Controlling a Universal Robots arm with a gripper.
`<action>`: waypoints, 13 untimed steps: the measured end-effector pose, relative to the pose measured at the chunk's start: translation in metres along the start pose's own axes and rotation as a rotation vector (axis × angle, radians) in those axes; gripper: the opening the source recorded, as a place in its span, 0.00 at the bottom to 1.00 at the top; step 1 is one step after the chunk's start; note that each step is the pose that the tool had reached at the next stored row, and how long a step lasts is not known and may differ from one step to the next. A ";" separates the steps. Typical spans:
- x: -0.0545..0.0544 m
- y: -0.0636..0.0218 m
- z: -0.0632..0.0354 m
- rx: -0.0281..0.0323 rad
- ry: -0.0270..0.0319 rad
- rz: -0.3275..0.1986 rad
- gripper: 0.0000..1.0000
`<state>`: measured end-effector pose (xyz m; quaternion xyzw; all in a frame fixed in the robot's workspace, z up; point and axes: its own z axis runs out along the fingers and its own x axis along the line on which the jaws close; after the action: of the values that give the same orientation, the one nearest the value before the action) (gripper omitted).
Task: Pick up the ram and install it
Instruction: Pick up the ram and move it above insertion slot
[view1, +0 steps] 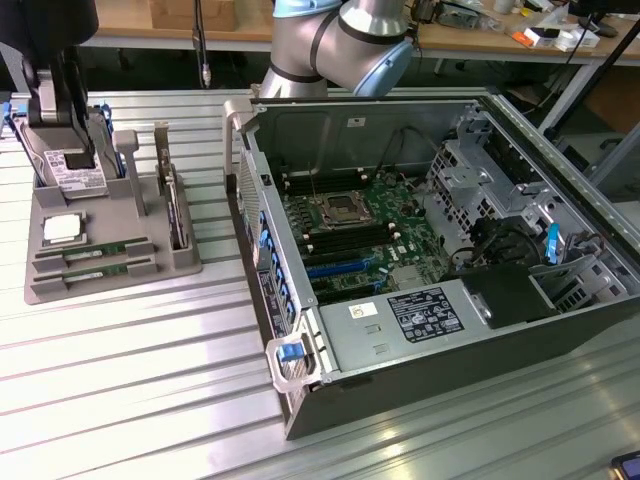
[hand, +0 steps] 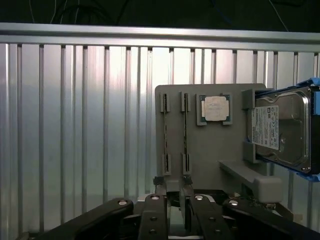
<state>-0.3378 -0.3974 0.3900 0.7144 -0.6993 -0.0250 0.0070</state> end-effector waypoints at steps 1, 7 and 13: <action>0.000 0.0000 0.0000 0.0000 0.0000 0.000 0.30; 0.000 -0.0002 0.0038 0.0001 -0.0006 0.000 0.36; 0.001 -0.0009 0.0248 0.0000 -0.0005 0.000 0.36</action>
<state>-0.3380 -0.3974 0.3652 0.7143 -0.6993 -0.0252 0.0068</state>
